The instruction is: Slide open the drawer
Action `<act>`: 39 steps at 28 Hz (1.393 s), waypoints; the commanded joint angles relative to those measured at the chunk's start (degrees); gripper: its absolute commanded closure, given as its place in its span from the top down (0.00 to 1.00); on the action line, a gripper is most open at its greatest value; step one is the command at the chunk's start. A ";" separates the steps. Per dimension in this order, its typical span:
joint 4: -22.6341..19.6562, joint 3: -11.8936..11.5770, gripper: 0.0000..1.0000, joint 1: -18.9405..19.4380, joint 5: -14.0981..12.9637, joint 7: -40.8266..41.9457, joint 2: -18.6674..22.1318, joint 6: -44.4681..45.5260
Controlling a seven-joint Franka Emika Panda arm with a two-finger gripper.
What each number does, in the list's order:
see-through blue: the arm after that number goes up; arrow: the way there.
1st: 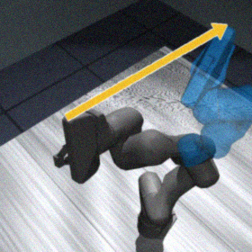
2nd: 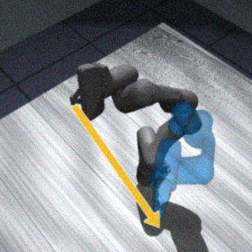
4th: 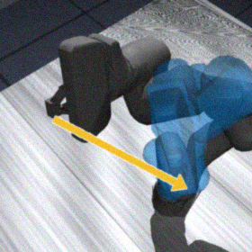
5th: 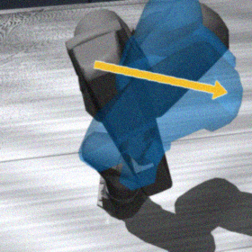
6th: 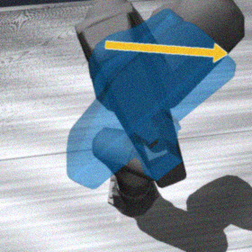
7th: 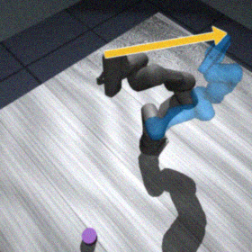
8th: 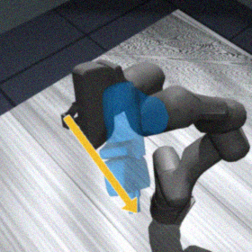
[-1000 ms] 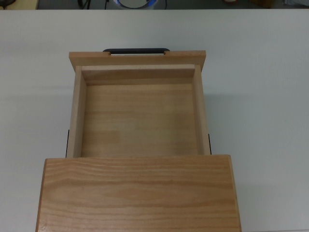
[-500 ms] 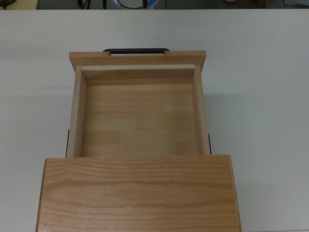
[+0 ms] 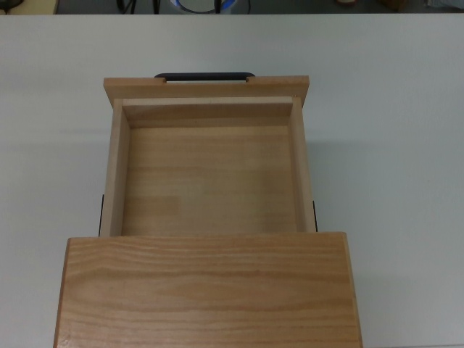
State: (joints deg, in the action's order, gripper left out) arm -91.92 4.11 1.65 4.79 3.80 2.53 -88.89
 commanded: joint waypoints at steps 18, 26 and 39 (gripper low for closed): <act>2.62 0.37 1.00 0.02 0.13 0.60 -0.94 1.79; 2.71 0.46 1.00 0.19 0.13 0.60 -0.94 1.70; 2.71 0.46 1.00 0.28 0.13 0.60 -1.03 1.70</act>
State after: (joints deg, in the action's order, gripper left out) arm -90.91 4.52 1.72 4.79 3.80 2.32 -88.89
